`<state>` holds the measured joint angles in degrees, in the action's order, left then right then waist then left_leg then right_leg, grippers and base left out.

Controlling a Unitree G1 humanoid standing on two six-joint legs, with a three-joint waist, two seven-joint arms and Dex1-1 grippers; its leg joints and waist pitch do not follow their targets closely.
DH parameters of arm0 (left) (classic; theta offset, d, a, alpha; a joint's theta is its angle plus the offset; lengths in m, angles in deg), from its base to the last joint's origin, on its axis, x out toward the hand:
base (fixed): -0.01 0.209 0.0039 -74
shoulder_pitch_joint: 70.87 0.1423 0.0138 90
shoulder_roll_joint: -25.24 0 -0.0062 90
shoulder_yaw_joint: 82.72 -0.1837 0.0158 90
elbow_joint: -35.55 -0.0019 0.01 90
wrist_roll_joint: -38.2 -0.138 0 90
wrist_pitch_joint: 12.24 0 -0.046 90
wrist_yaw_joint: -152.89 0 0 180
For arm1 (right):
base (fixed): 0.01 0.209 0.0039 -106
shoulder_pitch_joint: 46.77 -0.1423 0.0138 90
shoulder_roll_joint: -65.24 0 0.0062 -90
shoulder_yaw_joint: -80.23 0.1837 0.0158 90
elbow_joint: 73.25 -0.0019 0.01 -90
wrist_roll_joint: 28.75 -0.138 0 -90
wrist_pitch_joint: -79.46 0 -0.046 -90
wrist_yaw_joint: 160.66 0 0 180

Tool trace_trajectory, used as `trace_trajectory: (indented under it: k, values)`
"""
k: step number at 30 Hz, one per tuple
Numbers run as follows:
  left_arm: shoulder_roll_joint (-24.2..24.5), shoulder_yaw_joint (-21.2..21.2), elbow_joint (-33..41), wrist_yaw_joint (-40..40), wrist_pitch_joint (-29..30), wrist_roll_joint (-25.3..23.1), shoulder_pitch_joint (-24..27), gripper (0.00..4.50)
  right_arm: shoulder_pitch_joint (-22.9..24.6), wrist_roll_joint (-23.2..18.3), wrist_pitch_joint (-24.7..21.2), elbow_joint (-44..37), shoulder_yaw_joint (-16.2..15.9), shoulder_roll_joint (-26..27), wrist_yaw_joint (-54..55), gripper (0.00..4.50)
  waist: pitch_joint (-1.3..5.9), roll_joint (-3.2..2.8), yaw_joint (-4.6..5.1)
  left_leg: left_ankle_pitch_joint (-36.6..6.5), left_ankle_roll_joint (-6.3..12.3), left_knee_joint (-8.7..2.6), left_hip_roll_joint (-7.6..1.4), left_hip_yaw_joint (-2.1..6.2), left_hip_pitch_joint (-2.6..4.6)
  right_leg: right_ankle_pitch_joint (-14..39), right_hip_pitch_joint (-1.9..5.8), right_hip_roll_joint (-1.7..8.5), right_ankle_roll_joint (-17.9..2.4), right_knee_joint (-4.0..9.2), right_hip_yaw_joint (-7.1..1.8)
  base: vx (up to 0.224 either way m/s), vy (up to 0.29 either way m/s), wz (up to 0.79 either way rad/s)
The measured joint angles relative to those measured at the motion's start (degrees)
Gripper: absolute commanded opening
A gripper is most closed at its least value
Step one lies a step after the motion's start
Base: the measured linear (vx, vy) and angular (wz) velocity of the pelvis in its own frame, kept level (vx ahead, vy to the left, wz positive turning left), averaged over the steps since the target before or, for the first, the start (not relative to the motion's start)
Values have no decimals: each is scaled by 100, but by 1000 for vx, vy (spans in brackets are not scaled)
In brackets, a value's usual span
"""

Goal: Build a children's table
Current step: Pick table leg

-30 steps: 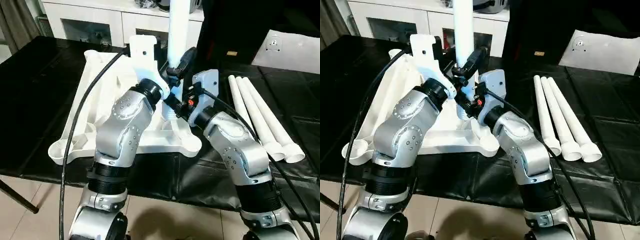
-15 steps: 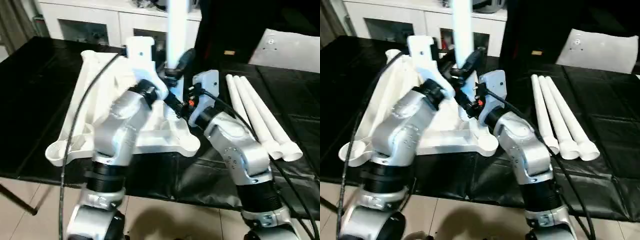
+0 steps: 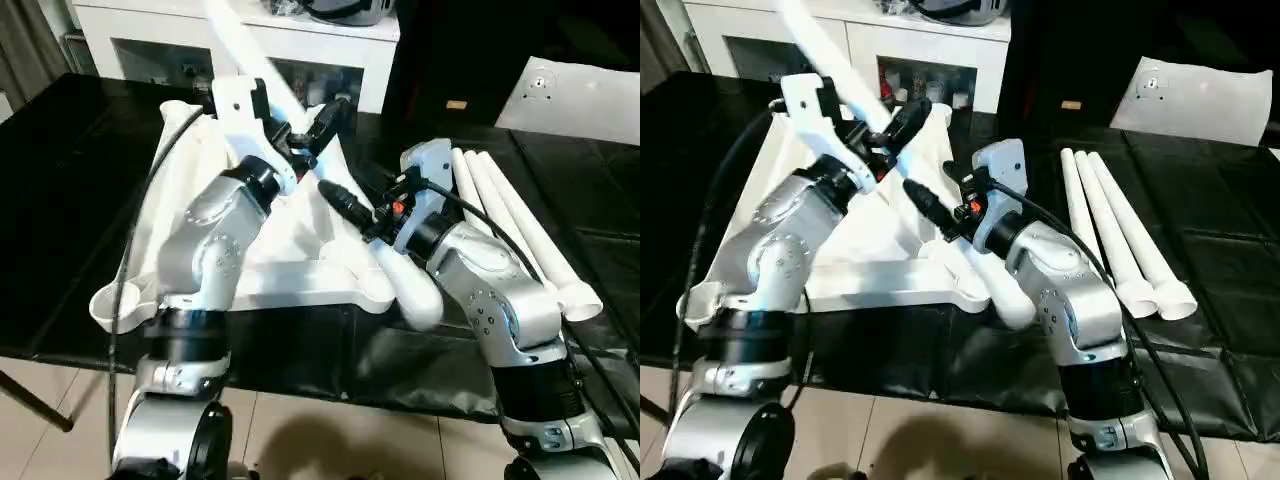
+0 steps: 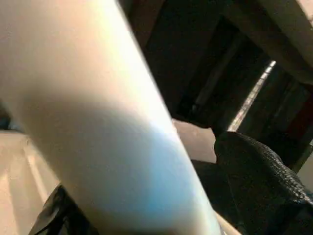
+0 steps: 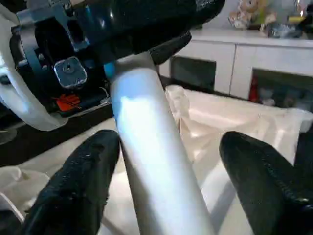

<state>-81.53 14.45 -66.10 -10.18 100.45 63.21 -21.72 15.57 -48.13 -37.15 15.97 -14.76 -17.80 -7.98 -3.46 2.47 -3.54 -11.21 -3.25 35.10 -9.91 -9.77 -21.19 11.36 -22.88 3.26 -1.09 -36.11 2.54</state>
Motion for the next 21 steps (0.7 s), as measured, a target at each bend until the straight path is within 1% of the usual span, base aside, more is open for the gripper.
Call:
trace_trajectory:
  k: [3, 4, 5, 7, 10, 11, 13, 14, 15, 17, 18, 20, 21]
  values:
    - [-70, 78, -165, -158, -60, -11, 1, 296, 93, 139, 9, 160, -9, -22, 61, 426, 0, 0, 5, 0, 0, 0, 0, 0, -1, -1, -2, 0, -1, 0, 0, 0, 0, 0]
    - [-78, 92, -192, -211, -80, -15, 1, 296, 119, 168, 10, 180, -9, -25, 74, 426, 0, 0, 8, 0, 0, 0, 0, 0, -1, -1, -2, 0, -1, 0, 0, 0, 0, 0]
    - [-89, 96, -229, -246, -110, -17, 1, 296, 132, 190, 19, 211, -9, -32, 94, 438, 0, 0, 16, 0, 0, -1, 0, 0, -1, -1, -2, 0, -1, 0, 0, 0, 0, 0]
    - [-116, 109, -263, -306, -131, -16, 5, 296, 195, 228, 51, 226, -8, -76, 119, 446, 0, 0, 11, 0, 1, -1, 0, 0, -1, -1, -3, 0, 0, 0, 0, 0, 0, 0]
    - [-156, 152, -298, -339, -152, -15, 22, 296, 287, 276, 152, 317, -10, -88, 108, 446, 0, 0, 12, 0, 1, -1, 0, 0, 0, -1, -2, 0, -1, 0, 0, 0, 0, 0]
    - [-164, 160, -322, -339, -153, -15, 42, 296, 332, 327, 189, 357, -12, -109, 106, 417, 0, 0, 11, 0, 1, -1, 0, 0, 0, -1, -2, 0, -1, 0, 0, 0, 0, 0]
    - [-164, 180, -336, -339, -156, -15, 76, 296, 377, 368, 195, 439, -24, -119, 94, 409, 0, 0, 12, 1, 1, -1, 0, 0, 0, -2, -2, 0, -2, 0, 0, 0, 0, 0]
    - [-164, 186, -337, -338, -156, -15, 85, 296, 396, 391, 195, 454, -45, -122, 81, 392, 0, 0, 12, 1, 1, -1, 0, 0, 0, -2, -2, 0, -2, 0, 0, 0, 0, 0]
    - [-161, 188, -336, -337, -157, -13, 85, 296, 399, 401, 195, 453, -61, -122, 67, 392, 0, 0, 12, 1, 1, -1, 0, 0, 0, -2, -2, 0, -2, 0, 1, 0, 0, 0]
    - [-150, 190, -336, -335, -158, -6, 85, 296, 399, 413, 195, 453, -76, -131, 56, 363, 0, 0, 12, 1, 2, -1, 0, 0, -1, -2, -2, 0, -1, 0, 1, 0, 0, 0]
    - [-149, 195, -336, -335, -156, 7, 86, 296, 398, 419, 197, 453, -90, -160, 47, 363, 0, 0, 11, 1, 2, -1, 0, 0, -1, -2, -2, 0, -1, 1, 1, 0, 0, 0]
    - [-140, 210, -336, -334, -156, 15, 86, 296, 396, 420, 200, 453, -105, -220, -4, 339, 0, 0, 11, 0, 2, -1, 0, 0, -1, -2, -2, 0, -1, 2, 1, 0, 0, 0]
    - [-133, 220, -336, -334, -155, 23, 86, 296, 396, 421, 201, 454, -108, -240, -29, 339, 0, 0, 11, 1, 2, -1, 0, 0, -1, -2, -2, 0, -1, 2, 1, 0, 0, 0]
